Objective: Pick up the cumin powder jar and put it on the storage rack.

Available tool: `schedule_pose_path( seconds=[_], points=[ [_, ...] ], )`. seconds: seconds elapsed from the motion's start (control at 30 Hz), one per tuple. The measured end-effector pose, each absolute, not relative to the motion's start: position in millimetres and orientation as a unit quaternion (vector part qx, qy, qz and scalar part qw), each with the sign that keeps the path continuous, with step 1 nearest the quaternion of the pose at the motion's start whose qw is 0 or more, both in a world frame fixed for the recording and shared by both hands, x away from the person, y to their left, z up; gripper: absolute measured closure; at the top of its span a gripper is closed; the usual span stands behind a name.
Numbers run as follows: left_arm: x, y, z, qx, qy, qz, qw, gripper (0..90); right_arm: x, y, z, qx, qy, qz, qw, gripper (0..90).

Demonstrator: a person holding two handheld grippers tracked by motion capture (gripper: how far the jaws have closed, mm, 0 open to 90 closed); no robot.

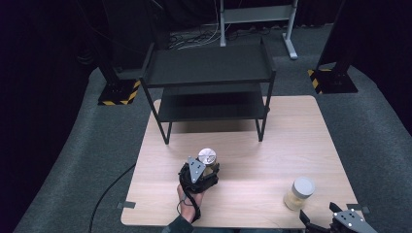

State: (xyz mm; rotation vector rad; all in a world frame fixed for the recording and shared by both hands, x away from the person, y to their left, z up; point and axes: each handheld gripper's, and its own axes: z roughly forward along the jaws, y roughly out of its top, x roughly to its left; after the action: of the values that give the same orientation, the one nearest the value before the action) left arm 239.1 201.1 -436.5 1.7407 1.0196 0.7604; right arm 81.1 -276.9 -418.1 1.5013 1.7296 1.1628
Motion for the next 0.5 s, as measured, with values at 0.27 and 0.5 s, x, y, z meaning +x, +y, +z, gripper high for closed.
schedule_pose_path(
  seconds=[0.27,0.5],
  points=[
    [247,207,-432,0.712,0.416,0.311,0.473,30.0,82,-276,-417,0.560,0.649,0.430,0.283,0.0],
    [252,211,-429,0.711,0.418,0.314,0.471,30.0,83,-275,-417,0.560,0.650,0.428,0.282,0.0]
  ],
)
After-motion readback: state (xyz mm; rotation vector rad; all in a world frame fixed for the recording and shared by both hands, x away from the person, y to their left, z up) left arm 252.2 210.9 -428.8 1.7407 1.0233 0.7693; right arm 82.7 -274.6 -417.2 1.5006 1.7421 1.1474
